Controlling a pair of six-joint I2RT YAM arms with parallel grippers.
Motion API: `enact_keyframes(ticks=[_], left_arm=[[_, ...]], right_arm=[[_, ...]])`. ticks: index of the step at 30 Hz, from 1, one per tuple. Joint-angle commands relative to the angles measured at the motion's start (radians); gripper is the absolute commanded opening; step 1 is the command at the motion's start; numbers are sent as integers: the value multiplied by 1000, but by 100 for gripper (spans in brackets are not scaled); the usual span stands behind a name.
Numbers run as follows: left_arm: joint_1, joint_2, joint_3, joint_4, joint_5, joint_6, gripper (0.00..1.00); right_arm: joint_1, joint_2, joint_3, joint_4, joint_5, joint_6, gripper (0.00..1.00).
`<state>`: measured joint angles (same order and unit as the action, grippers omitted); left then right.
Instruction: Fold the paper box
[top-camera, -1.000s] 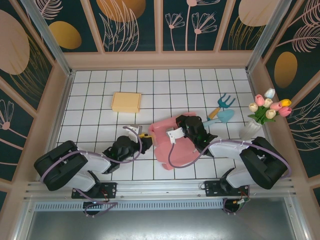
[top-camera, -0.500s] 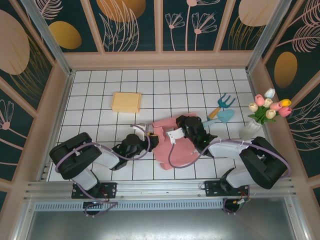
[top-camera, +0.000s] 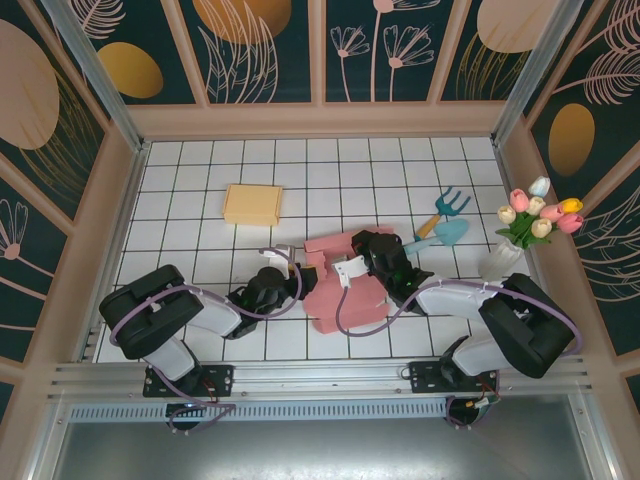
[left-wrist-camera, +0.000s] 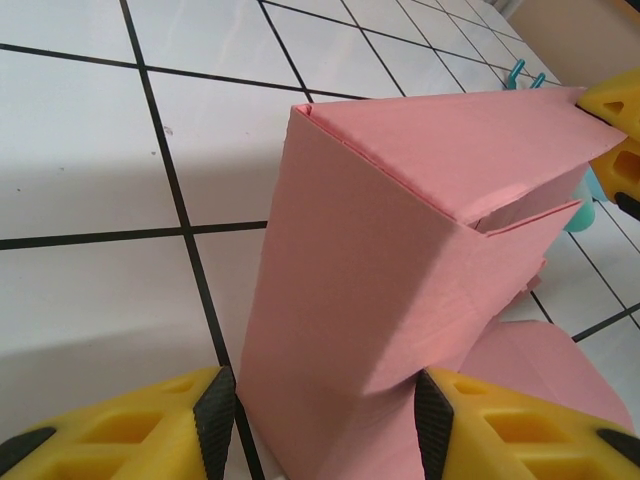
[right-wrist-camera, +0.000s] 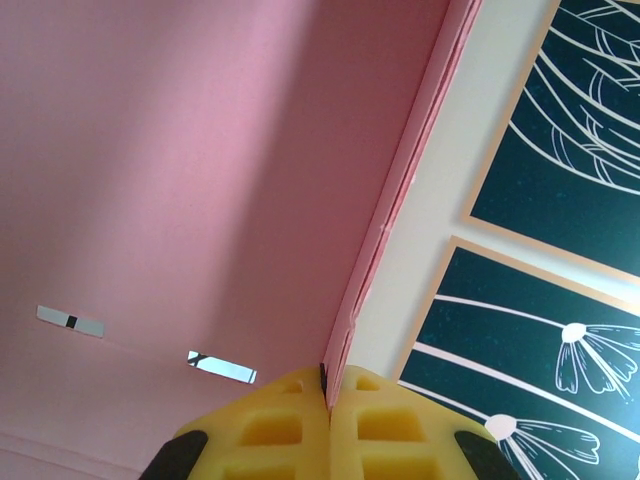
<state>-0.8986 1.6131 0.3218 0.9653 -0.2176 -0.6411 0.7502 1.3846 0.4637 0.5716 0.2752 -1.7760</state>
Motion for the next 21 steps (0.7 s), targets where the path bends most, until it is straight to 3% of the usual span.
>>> enact_keyframes(ticks=[1,7,15,21], left_arm=[[-8,15,-2,36,-29,-2,52],[-45,4,-22,53,-8,44,53],[-49,-10,-27,-49,-140,12,54],[-49,-10,-17,-26,-117,15,54]], right_arm=[[20,12,-17,-64,-12,-28,0],[18,17,-14,-82,-1,-17,0],[20,-4,-9,-80,5,4,0],[26,-9,-8,-90,6,7,0]])
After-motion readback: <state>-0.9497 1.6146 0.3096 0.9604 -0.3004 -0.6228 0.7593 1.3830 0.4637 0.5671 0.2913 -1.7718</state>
